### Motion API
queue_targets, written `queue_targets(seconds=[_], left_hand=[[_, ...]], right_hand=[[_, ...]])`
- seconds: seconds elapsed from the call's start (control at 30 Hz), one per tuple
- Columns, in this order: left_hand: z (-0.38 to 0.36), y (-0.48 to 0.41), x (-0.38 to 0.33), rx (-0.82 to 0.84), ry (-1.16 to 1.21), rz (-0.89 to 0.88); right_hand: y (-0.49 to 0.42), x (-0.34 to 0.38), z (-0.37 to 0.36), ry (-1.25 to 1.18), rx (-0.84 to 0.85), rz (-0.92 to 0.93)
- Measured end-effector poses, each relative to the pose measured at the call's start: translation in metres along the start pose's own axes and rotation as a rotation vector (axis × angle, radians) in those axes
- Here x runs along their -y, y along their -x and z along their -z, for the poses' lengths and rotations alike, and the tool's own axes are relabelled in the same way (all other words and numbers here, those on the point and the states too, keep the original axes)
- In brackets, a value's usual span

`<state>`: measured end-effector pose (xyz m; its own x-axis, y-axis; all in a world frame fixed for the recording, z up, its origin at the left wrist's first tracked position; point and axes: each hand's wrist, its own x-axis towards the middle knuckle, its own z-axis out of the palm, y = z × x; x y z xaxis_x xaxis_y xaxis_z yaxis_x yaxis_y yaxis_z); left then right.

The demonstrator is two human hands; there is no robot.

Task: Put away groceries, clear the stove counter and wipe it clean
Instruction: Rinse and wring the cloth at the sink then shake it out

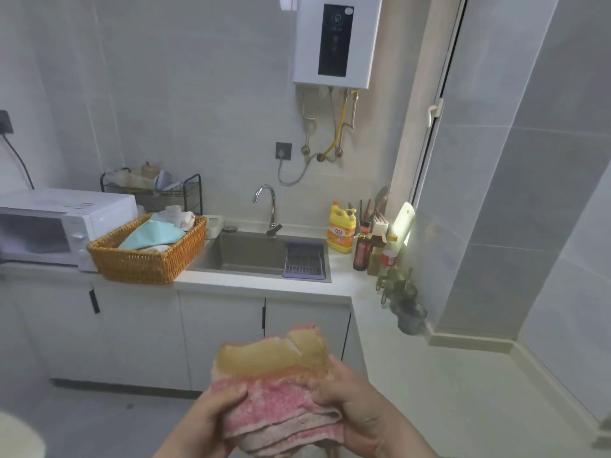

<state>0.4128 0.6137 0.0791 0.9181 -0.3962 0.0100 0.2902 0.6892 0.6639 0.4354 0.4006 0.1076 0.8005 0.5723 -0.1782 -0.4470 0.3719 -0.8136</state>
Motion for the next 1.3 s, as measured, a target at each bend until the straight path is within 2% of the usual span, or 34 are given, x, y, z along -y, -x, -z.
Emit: queue_targets(seconds=[0.1,0.2,0.33,0.5,0.67,0.73,0.9,1.1,1.3], left_hand=[[0.014,-0.013,-0.032,-0.023,-0.197,-0.058],[0.029,-0.027,-0.065,-0.036,-0.189,0.063],[0.064,-0.051,-0.109,0.079,-0.156,0.154],[0.120,-0.093,-0.152,-0.079,-0.278,0.127],[0.148,-0.128,-0.185,-0.117,-0.311,0.089],[0.159,-0.144,-0.193,-0.182,-0.310,0.078],[0.189,-0.188,-0.207,-0.336,-0.352,-0.020],[0.212,-0.253,-0.226,-0.400,-0.394,-0.065],[0.230,-0.324,-0.251,-0.470,-0.531,-0.109]], right_hand=[[-0.032,0.001,-0.004,-0.027,-0.008,-0.019],[-0.071,0.003,-0.009,-0.078,-0.037,-0.025],[-0.131,0.005,-0.012,-0.109,-0.059,-0.037],[-0.204,0.004,-0.022,-0.153,-0.113,0.015],[-0.258,0.013,-0.030,-0.132,-0.150,0.055],[-0.279,0.018,-0.027,-0.124,-0.153,0.051],[-0.323,0.036,-0.010,-0.079,-0.149,0.087],[-0.383,0.058,0.024,-0.084,-0.169,0.114],[-0.447,0.083,0.053,0.099,-0.306,0.155]])
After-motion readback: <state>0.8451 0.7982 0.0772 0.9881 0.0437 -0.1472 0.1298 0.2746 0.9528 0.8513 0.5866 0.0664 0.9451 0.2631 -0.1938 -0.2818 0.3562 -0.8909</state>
